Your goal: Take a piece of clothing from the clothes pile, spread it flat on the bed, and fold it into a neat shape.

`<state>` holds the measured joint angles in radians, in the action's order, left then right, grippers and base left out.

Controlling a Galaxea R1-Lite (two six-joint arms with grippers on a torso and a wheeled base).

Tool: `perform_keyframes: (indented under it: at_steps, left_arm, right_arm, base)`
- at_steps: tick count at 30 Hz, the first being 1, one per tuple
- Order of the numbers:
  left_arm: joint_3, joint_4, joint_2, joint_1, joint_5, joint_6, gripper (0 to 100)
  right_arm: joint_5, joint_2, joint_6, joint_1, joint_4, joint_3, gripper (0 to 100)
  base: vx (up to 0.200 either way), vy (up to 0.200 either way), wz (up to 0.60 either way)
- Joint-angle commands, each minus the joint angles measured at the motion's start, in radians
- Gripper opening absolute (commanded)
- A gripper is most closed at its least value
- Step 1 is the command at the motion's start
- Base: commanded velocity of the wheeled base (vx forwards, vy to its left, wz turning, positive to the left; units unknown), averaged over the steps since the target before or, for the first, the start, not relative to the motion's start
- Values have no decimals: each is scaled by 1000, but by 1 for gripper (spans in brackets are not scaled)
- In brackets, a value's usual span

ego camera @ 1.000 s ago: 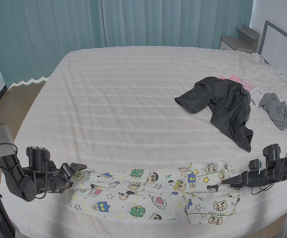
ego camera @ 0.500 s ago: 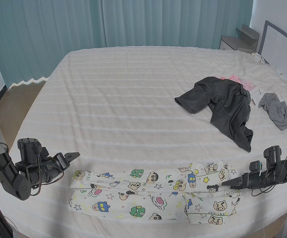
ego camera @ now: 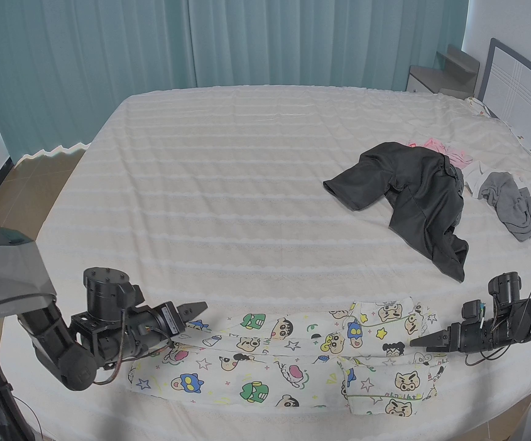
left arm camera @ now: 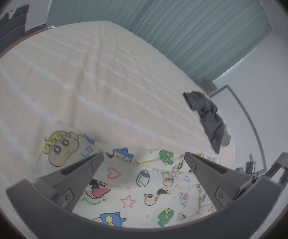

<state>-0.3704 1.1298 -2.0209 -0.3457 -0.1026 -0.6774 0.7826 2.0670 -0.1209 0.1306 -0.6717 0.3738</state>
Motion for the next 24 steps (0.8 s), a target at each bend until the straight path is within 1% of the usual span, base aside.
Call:
perform_keyframes:
  at_steps: [1, 8, 12, 15, 19, 24]
  left_arm:
    - [-41, -2, -187, -41, 52, 47, 100]
    - [-18, -1, -245, -13, 99, 52, 100]
    - [22, 4, -240, -6, 103, 53, 100]
    - [56, 7, -217, -4, 104, 55, 100]
    - [67, 7, -187, 5, 104, 55, 100]
    - [90, 7, -105, 7, 104, 55, 100]
  right_arm:
    - [1, 1, 0, 0, -3, -6, 100]
    - [6, 1, 1, 0, -3, -7, 100]
    - [7, 1, 1, 0, -3, -7, 100]
    - [7, 1, 1, 0, -3, -9, 100]
    - [9, 1, 1, -3, -5, -12, 100]
    - [9, 1, 1, -3, -5, -12, 100]
  base:
    - [0, 0, 0]
    - [0, 0, 0]
    - [0, 0, 0]
    - [0, 0, 0]
    - [0, 0, 0]
    - [0, 0, 0]
